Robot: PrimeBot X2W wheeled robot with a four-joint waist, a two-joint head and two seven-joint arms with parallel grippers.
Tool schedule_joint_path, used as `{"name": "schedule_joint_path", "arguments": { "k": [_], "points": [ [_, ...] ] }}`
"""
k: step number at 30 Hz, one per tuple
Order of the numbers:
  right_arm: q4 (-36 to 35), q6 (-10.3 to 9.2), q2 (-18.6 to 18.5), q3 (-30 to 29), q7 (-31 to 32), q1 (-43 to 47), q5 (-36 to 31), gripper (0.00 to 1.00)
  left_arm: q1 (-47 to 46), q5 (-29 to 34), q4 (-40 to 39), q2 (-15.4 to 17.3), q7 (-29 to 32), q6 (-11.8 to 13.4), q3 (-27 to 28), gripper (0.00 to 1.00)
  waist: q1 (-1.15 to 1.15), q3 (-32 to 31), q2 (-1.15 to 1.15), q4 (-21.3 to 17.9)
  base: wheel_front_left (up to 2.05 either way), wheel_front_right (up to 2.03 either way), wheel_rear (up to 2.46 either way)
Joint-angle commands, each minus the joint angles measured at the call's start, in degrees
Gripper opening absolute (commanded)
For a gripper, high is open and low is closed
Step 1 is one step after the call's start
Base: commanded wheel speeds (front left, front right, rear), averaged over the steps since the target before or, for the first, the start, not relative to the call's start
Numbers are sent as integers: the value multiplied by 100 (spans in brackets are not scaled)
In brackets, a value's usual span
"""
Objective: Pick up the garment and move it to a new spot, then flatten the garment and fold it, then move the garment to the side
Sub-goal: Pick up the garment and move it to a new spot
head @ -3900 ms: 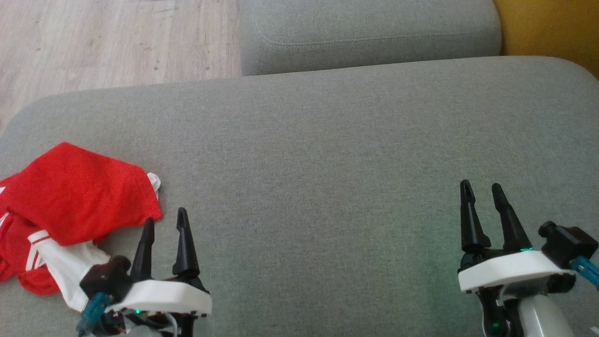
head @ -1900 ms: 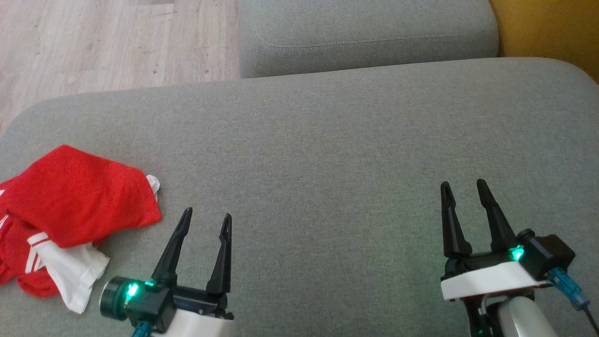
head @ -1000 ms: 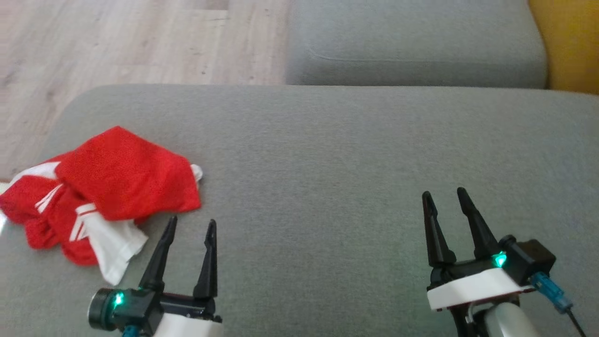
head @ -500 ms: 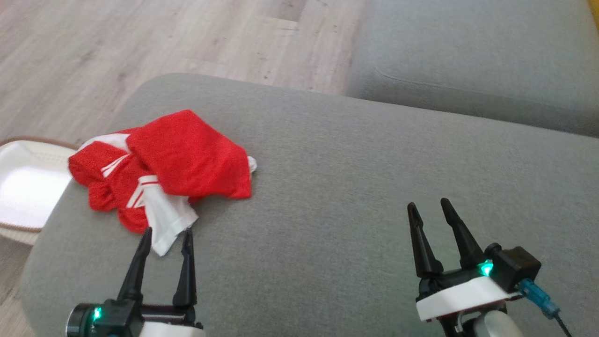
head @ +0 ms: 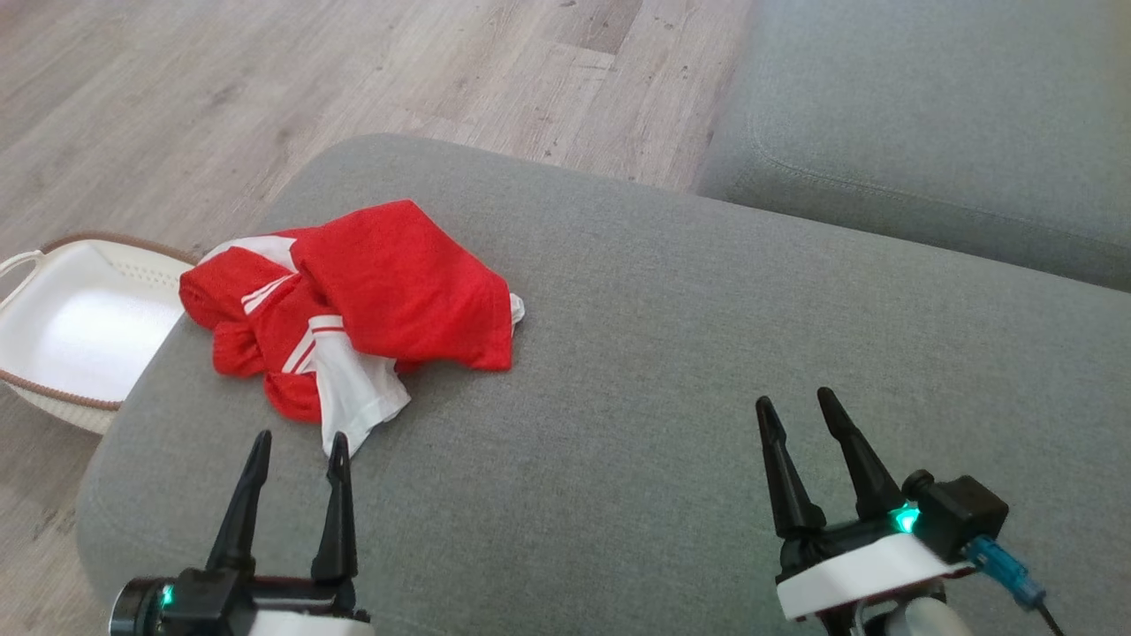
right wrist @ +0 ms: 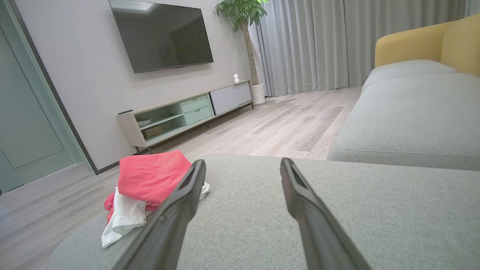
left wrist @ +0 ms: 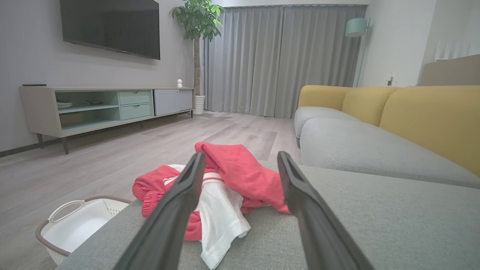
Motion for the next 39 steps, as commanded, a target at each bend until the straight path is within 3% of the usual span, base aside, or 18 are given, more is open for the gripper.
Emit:
{"name": "schedule_joint_path", "arguments": {
  "k": [1, 11, 19, 25, 26, 29, 38, 39],
  "points": [
    [-179, 44, -38, 109, -62, -151, -2, 100, -162, 17, -222, -25, -46, -7, 239, 100, 0, 37, 0, -2, 0, 0, 0],
    [-203, 44, -38, -127, -62, -308, -275, 100, -869, 167, 56, 181, -46, -129, 497, 100, 0, 663, 0, -148, 0, 0, 0],
    [-237, 44, -38, -412, -62, -618, -585, 100, -2197, 6, 1130, 945, -46, -225, 357, 100, 0, 1347, 0, -425, 0, 0, 0],
    [-285, 44, -38, -652, -62, -757, -755, 100, -3303, -833, 2455, 1792, 34, -235, -378, 100, 0, 1724, 0, -617, 0, 0, 0],
    [-311, 44, -38, -763, -62, -783, -800, 100, -3638, -1244, 2829, 2020, 183, -236, -728, 100, 0, 1830, 0, -629, 0, 0, 0],
    [-344, 44, -38, -817, -62, -826, -848, 100, -4046, -1796, 3301, 2276, 450, -236, -1134, 100, 0, 1963, 0, -660, 0, 0, 0],
    [-391, 44, -38, -874, -62, -969, -898, 100, -4744, -2710, 4376, 2541, 844, -237, -1961, 100, 0, 2251, 0, -790, 0, 0, 0],
    [-393, 44, -38, -869, -62, -969, -898, 100, -4788, -2790, 4439, 2552, 841, -237, -2042, 54, 0, 2263, 0, -798, 0, 0, 0]
  ]
}}
